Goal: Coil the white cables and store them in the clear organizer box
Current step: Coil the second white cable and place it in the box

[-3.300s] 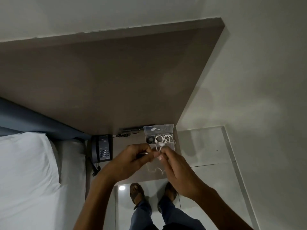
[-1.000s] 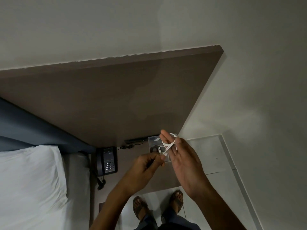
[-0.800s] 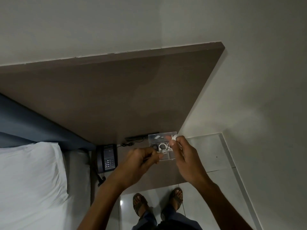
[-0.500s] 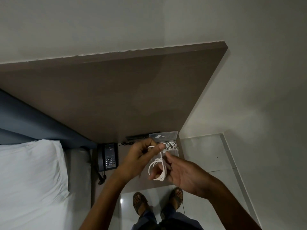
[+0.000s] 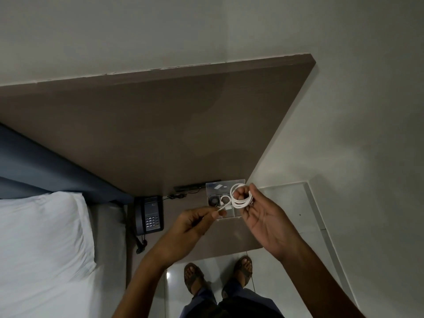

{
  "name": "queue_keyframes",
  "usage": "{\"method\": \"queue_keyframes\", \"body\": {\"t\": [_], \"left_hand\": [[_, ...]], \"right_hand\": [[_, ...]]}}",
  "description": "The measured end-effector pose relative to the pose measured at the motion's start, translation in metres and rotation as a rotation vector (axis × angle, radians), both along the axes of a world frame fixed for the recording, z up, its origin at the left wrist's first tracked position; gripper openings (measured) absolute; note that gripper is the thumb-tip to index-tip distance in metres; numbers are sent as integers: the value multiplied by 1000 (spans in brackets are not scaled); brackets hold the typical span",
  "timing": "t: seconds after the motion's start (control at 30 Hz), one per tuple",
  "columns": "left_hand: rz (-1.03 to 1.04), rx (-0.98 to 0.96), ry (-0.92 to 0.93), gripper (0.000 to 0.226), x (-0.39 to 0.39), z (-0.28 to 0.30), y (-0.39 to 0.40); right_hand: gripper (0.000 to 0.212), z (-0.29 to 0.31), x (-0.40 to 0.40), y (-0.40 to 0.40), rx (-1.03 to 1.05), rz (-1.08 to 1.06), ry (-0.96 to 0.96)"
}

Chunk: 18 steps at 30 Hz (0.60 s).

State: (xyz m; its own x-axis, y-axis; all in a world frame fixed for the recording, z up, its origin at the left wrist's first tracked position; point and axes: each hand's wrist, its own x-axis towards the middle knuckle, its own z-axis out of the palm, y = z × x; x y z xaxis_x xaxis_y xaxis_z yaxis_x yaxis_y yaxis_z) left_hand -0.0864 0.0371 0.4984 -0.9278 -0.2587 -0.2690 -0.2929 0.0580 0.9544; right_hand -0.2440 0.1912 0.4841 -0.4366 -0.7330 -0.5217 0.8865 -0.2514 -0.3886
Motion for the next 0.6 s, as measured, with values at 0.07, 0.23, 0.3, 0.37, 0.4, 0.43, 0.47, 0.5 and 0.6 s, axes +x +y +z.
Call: {"method": "queue_keyframes", "body": {"t": [0.07, 0.23, 0.3, 0.37, 0.4, 0.43, 0.47, 0.5, 0.6], "left_hand": [[-66, -108, -40, 31, 3, 2, -6], [-259, -433, -131, 28, 2, 5, -8], [-233, -461, -137, 27, -1, 7, -6], [-179, -464, -117, 23, -2, 8, -5], [-165, -464, -107, 19, -2, 8, -6], [-172, -452, -98, 15, -1, 9, -7], [-197, -420, -93, 13, 0, 9, -9], [-234, -369, -92, 14, 2, 9, -12], [-347, -221, -145, 20, 9, 8, -21]], "right_hand": [[44, -5, 8, -1, 57, -4, 41], [42, -12, 36, -5, 123, 24, 248], [39, -10, 45, -7, 270, 154, 541], [34, -8, 50, -7, 420, 308, 884], [29, -9, 52, -7, 433, 362, 972], [25, -9, 53, -7, 427, 408, 1013], [22, -9, 53, -7, 423, 452, 1034], [21, -7, 51, -7, 425, 492, 1045], [19, -5, 45, -4, 419, 600, 1075]]}}
